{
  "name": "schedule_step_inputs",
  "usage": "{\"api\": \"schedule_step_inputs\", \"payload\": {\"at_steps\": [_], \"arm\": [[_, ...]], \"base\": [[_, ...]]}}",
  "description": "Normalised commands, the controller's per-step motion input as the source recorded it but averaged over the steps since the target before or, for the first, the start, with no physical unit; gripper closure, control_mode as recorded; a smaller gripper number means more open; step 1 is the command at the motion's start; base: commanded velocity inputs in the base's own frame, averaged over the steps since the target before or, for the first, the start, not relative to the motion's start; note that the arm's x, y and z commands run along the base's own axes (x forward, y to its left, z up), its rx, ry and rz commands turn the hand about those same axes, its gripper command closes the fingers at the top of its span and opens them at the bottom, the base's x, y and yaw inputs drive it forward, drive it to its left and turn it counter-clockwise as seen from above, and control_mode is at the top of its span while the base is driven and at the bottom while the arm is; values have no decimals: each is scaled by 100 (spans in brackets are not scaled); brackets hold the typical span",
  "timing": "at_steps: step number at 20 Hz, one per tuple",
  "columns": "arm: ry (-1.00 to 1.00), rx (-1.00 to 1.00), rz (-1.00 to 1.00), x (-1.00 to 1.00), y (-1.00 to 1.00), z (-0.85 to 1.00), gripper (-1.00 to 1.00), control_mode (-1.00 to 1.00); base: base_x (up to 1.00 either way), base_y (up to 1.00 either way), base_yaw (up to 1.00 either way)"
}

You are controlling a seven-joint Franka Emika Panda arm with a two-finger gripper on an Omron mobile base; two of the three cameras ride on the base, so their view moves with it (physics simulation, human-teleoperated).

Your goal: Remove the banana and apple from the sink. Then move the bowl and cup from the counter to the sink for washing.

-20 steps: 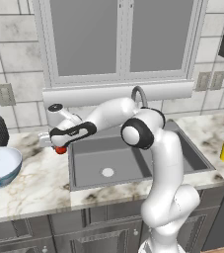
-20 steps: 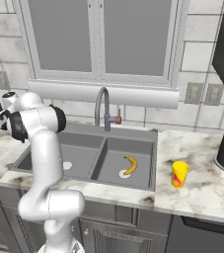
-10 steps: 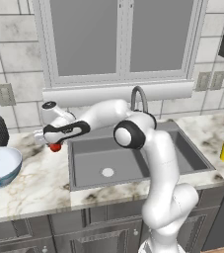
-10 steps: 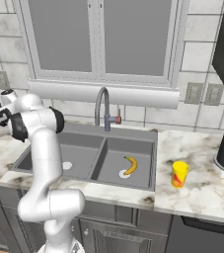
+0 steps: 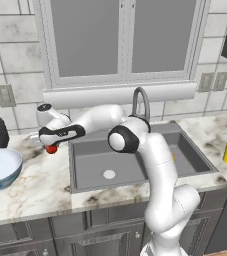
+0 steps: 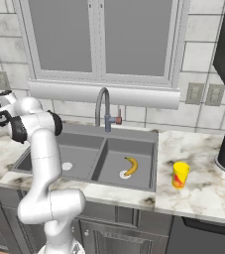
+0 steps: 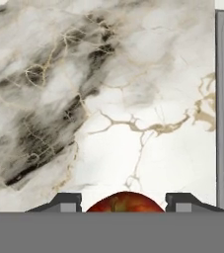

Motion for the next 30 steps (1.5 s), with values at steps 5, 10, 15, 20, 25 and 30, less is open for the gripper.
{"api": "schedule_step_inputs", "payload": {"at_steps": [5, 10, 15, 20, 25, 30], "arm": [[0, 0, 0, 13, 14, -15, 100, -100], [0, 0, 0, 8, 10, -16, 100, -100], [1, 0, 0, 6, 6, -15, 100, -100], [0, 0, 0, 9, 7, -14, 100, -100], [2, 0, 0, 10, 5, -15, 100, -100], [5, 0, 0, 9, 1, -13, 100, -100]], "base": [[0, 0, 0], [0, 0, 0], [0, 0, 0], [0, 0, 0], [0, 0, 0], [0, 0, 0]]}}
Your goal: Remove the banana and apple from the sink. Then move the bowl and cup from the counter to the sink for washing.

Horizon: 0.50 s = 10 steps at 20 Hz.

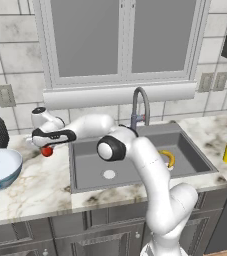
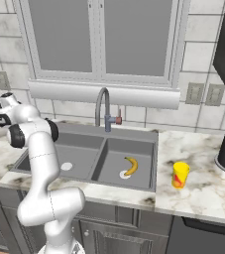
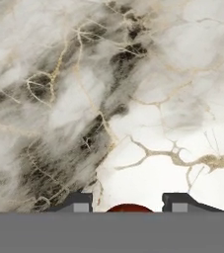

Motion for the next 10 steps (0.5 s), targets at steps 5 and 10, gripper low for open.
{"api": "schedule_step_inputs", "payload": {"at_steps": [5, 10], "arm": [[4, 0, 0, 1, 0, -13, 100, -100], [1, 0, 0, 0, 0, -10, -100, -100]], "base": [[0, 0, 0], [0, 0, 0]]}}
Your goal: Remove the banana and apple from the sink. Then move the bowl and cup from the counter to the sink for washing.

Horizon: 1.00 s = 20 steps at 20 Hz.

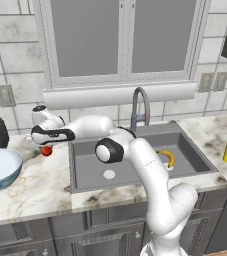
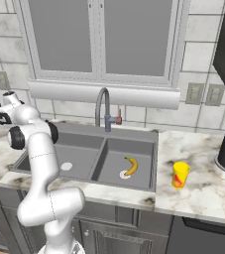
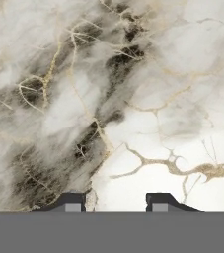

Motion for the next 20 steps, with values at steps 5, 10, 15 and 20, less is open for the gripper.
{"api": "schedule_step_inputs", "payload": {"at_steps": [5, 10, 15, 20], "arm": [[0, 0, 0, 0, 0, -1, -100, -100], [0, 0, 0, 0, -2, 6, -100, -100], [0, 0, 0, -4, -6, 17, -100, -100], [0, 0, 0, -6, -11, 23, -100, -100]], "base": [[0, 0, 0], [0, 0, 0], [0, 0, 0], [0, 0, 0]]}}
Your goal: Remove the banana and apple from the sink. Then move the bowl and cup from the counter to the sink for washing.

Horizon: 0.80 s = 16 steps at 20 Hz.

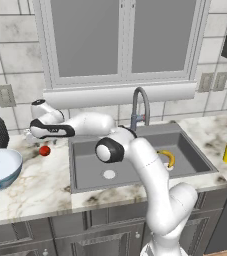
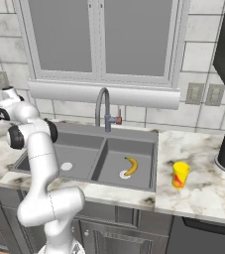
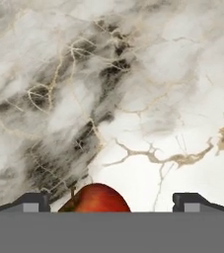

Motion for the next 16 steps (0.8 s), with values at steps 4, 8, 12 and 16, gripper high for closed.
{"api": "schedule_step_inputs", "payload": {"at_steps": [4, 8, 12, 16], "arm": [[0, 0, 0, -15, -14, 21, -100, -100], [0, 2, 0, -22, -21, 20, -100, -100], [0, 1, 0, -24, -22, 18, -100, -100], [0, 2, 0, -27, -26, 13, -100, -100]], "base": [[0, 0, 0], [0, 0, 0], [0, 0, 0], [0, 0, 0]]}}
